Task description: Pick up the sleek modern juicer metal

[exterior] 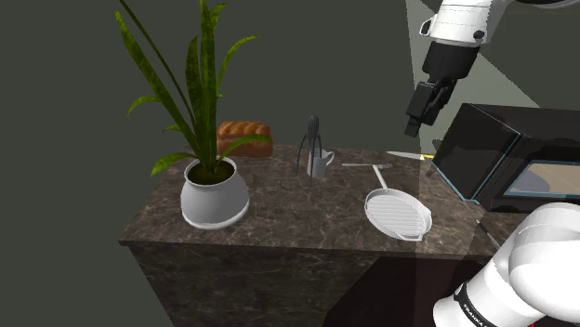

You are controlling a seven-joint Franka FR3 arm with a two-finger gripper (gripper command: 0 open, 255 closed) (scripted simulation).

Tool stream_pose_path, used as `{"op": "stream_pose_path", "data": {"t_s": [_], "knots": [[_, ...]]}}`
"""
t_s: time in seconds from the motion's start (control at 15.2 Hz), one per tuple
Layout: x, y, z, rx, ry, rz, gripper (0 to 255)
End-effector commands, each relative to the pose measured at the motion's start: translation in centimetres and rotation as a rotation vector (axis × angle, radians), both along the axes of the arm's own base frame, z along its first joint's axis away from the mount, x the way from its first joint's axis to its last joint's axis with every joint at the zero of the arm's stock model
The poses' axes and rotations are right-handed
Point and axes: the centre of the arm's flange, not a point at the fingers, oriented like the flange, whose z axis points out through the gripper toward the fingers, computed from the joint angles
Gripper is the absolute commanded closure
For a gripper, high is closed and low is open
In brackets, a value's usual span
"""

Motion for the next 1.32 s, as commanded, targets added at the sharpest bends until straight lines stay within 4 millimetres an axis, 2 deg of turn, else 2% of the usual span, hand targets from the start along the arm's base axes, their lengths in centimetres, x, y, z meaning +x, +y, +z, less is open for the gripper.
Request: {"op": "stream_pose_path", "data": {"t_s": [0.0,1.25], "knots": [[0.0,0.0,0.0,0.0,0.0,0.0,0],[22.0,-3.7,-7.9,-0.043,-0.088,-0.027,0]]}}
